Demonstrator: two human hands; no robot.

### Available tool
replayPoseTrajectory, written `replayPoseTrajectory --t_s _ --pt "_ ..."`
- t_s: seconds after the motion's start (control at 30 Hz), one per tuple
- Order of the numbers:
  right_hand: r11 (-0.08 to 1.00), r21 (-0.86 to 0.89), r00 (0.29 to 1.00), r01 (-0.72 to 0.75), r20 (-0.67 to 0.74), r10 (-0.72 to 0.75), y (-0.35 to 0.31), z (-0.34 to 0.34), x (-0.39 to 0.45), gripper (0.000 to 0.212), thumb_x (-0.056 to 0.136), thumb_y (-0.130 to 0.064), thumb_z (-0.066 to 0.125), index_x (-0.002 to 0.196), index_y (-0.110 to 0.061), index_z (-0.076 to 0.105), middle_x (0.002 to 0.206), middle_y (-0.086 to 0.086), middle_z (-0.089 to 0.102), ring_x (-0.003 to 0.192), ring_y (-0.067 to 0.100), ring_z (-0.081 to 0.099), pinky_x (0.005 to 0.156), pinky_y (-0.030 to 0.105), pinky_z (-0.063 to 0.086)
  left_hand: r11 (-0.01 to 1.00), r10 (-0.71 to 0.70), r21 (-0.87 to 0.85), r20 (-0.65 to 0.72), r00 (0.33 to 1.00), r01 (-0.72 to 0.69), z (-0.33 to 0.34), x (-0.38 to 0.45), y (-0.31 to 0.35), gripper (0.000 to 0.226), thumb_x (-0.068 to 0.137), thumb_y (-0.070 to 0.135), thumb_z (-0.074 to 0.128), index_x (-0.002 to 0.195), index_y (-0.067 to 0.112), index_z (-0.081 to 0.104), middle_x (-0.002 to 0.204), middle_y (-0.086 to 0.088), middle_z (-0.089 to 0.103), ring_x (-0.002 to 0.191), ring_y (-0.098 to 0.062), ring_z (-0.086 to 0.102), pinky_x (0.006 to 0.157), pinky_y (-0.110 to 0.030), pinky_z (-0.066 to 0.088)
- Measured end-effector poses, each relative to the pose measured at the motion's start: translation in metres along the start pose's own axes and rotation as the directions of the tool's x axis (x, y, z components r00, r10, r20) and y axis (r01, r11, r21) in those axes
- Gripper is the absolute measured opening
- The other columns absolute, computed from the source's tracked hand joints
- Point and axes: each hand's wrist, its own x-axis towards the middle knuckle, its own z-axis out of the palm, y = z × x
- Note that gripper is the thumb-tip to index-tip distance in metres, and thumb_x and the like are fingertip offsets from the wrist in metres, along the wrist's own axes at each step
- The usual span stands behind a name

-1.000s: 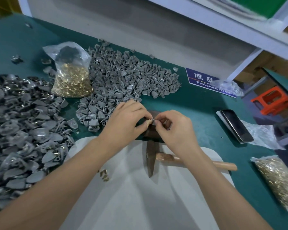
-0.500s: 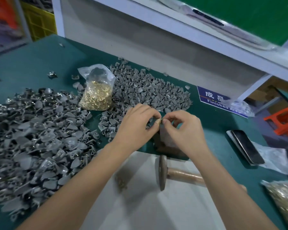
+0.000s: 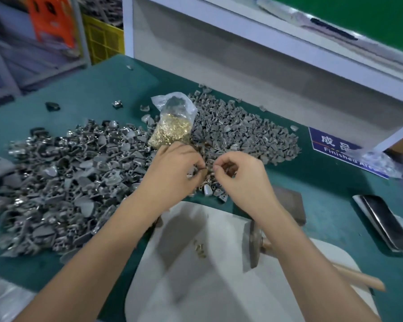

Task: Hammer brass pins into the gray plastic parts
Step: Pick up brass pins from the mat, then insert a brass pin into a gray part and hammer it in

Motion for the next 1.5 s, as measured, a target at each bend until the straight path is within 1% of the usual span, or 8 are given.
replayPoseTrajectory --t_s 0.13,0.33,0.57,0.77,0.9,1.03,1.27,1.5 --pt "0.994 0.098 0.999 0.042 0.022 -0.045 -0.007 0.028 -0.009 0.010 0.091 -0.022 0.069 0.086 -0.030 0.071 0.080 -0.015 0.068 0.078 0.008 0.064 0.075 0.039 0.057 0.996 -0.084 0.024 -0.018 0.996 0.084 -0.013 -0.029 -0.012 0.011 0.090 0.038 0.067 0.099 0.032 0.070 0.101 0.020 0.060 0.110 -0.010 0.051 0.098 -0.032 0.032" --pt "0.948 0.279 0.984 0.152 0.048 -0.171 -0.029 0.062 -0.017 0.012 0.094 -0.019 0.070 0.095 -0.031 0.071 0.087 -0.020 0.068 0.087 0.002 0.065 0.073 0.012 0.047 0.964 -0.165 0.178 -0.181 0.969 0.198 -0.035 -0.072 -0.027 0.019 0.087 0.037 0.072 0.103 0.029 0.075 0.116 0.008 0.065 0.123 -0.025 0.052 0.101 -0.040 0.029" --pt "0.902 0.381 0.958 0.204 0.114 -0.265 -0.077 0.093 -0.003 0.009 0.094 -0.018 0.071 0.095 -0.027 0.072 0.086 -0.018 0.069 0.087 0.005 0.066 0.077 0.021 0.053 0.924 -0.291 0.172 -0.267 0.919 0.342 -0.071 -0.093 -0.048 0.016 0.085 0.036 0.070 0.097 0.029 0.076 0.118 0.008 0.065 0.128 -0.024 0.046 0.107 -0.043 0.028" --pt "0.885 0.378 0.928 0.273 0.137 -0.345 -0.118 0.113 0.014 0.008 0.095 -0.026 0.069 0.099 -0.033 0.069 0.092 -0.025 0.067 0.090 -0.003 0.064 0.076 0.012 0.049 0.889 -0.336 0.193 -0.344 0.877 0.416 -0.106 -0.105 -0.069 0.016 0.086 0.034 0.072 0.100 0.027 0.077 0.116 0.007 0.066 0.125 -0.027 0.049 0.104 -0.046 0.036" --pt "0.906 0.358 0.918 0.226 0.232 -0.321 -0.127 0.132 0.015 0.007 0.096 -0.031 0.068 0.101 -0.036 0.067 0.088 -0.020 0.068 0.082 0.000 0.064 0.073 0.029 0.055 0.872 -0.396 0.163 -0.322 0.860 0.462 -0.109 -0.118 -0.082 0.014 0.087 0.034 0.074 0.099 0.028 0.076 0.115 0.010 0.064 0.125 -0.023 0.046 0.103 -0.044 0.035" --pt "0.931 0.277 0.902 0.235 0.296 -0.316 -0.125 0.147 0.012 0.008 0.096 -0.031 0.068 0.102 -0.036 0.066 0.089 -0.023 0.065 0.078 -0.004 0.057 0.069 0.023 0.046 0.856 -0.457 0.137 -0.253 0.853 0.499 -0.102 -0.130 -0.089 0.015 0.090 0.036 0.072 0.103 0.029 0.075 0.118 0.010 0.063 0.127 -0.021 0.043 0.105 -0.043 0.032" --pt "0.912 0.329 0.922 0.246 0.210 -0.325 -0.113 0.137 0.014 0.005 0.097 -0.033 0.068 0.096 -0.037 0.067 0.091 -0.024 0.067 0.088 -0.004 0.062 0.070 0.017 0.047 0.933 -0.311 0.081 -0.316 0.897 0.352 -0.092 -0.125 -0.071 0.026 0.089 0.025 0.073 0.114 0.020 0.071 0.113 0.004 0.064 0.116 -0.021 0.052 0.101 -0.034 0.043" --pt "0.920 0.339 0.970 0.197 0.067 -0.232 -0.051 0.097 0.003 0.009 0.098 -0.021 0.066 0.097 -0.030 0.070 0.091 -0.018 0.068 0.088 0.005 0.066 0.074 0.018 0.051 0.961 -0.243 0.090 -0.178 0.953 0.262 -0.056 -0.086 -0.039 0.027 0.090 0.036 0.068 0.117 0.031 0.069 0.113 0.015 0.067 0.112 -0.014 0.052 0.097 -0.035 0.037"
